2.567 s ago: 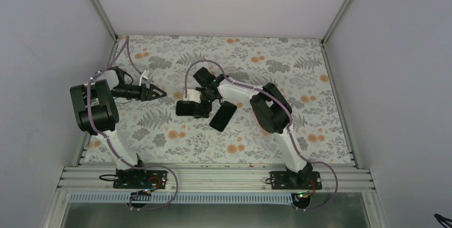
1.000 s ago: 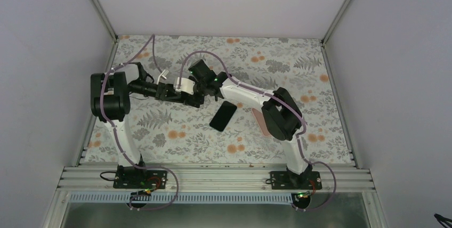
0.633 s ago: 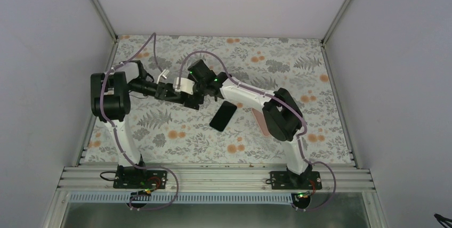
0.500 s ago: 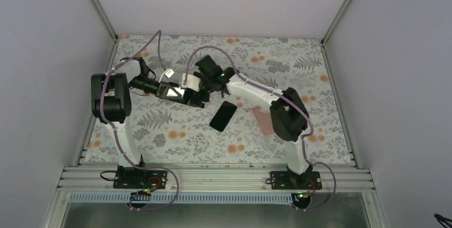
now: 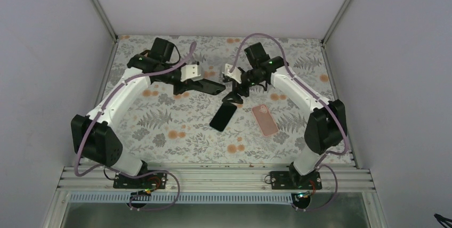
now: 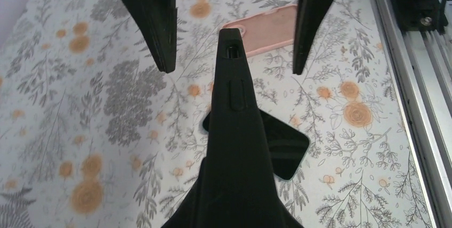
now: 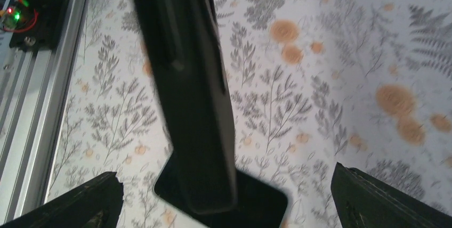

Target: Take the phone out of the phone case

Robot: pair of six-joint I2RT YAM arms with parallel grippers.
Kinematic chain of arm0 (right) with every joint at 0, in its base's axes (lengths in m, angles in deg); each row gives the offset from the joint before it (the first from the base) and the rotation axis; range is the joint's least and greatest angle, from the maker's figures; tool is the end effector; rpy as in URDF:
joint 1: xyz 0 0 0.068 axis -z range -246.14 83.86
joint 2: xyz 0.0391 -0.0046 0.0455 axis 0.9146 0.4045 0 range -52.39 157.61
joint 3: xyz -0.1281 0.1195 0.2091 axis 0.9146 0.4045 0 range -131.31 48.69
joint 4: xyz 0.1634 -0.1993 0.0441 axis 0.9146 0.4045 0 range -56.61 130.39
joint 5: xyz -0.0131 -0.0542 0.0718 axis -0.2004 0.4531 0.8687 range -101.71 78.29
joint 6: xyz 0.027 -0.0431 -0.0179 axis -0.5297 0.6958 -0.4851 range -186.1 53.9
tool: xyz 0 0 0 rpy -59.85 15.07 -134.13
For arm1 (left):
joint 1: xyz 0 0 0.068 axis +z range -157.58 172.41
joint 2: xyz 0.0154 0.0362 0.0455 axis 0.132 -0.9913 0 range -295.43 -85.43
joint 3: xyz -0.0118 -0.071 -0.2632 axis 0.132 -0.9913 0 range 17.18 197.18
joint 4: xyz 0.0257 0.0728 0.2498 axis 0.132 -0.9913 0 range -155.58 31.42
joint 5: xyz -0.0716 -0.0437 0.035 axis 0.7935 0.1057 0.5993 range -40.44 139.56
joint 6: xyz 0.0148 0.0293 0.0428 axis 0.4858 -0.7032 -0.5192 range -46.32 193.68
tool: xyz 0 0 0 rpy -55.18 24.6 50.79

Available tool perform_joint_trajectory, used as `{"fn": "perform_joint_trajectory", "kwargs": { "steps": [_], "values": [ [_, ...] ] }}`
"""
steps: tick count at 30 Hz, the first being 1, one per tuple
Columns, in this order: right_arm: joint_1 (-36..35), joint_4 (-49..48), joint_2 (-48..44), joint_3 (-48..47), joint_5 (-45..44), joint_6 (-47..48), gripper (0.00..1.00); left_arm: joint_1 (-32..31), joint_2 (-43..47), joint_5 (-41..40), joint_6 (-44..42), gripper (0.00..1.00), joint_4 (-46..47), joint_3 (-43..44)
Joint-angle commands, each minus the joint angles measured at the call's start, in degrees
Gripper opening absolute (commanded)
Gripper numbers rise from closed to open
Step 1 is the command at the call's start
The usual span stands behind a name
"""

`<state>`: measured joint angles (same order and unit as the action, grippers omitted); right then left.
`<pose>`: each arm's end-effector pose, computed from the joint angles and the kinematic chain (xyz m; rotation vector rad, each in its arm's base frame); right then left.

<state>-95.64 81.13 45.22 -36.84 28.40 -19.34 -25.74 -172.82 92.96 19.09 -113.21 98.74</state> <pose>0.3003 0.1963 0.2950 -1.6801 1.7548 0.7749 0.2841 -0.1190 0.3251 1.5868 1.7403 -0.6923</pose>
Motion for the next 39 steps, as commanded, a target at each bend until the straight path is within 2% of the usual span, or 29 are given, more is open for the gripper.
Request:
{"fn": "perform_joint_trajectory", "kwargs": {
  "steps": [1, 7, 16, 23, 30, 35, 37, 39],
  "values": [
    [1.08, -0.60, -4.22, 4.67, 3.02, 4.02, 1.00, -2.02, 1.30, 2.17, -5.46, 0.02, 4.37, -2.96],
    [2.63, -1.16, -5.41, 6.68, 3.26, 5.57, 0.99, -4.20, 1.19, 4.08, -10.32, 0.02, 0.62, -3.91],
    [4.03, -2.81, -2.82, 6.28, 2.66, 6.43, 0.99, -7.69, 2.78, 4.37, -8.74, 0.02, 0.00, -3.75],
    [8.78, -4.44, 0.50, 5.40, 3.94, 9.74, 0.98, -9.01, 5.59, 7.89, -12.52, 0.02, -5.20, -3.60],
    [13.70, -1.99, 8.44, -6.15, 1.59, 16.80, 0.98, -11.48, 2.67, 11.91, -16.95, 0.02, -14.12, -0.45],
    [17.07, -2.31, 16.62, -18.91, -2.08, 14.12, 0.98, -13.13, 2.55, 11.85, -15.49, 0.02, -13.64, -0.73],
    [17.58, -1.46, 17.47, -20.70, -2.09, 14.30, 0.97, -13.31, 2.39, 11.38, -15.33, 0.02, -13.38, -0.78],
    [17.65, -3.08, 15.79, -18.43, -2.95, 14.76, 0.97, -13.32, 2.39, 10.67, -15.42, 0.02, -13.12, -0.94]
  ]
}}
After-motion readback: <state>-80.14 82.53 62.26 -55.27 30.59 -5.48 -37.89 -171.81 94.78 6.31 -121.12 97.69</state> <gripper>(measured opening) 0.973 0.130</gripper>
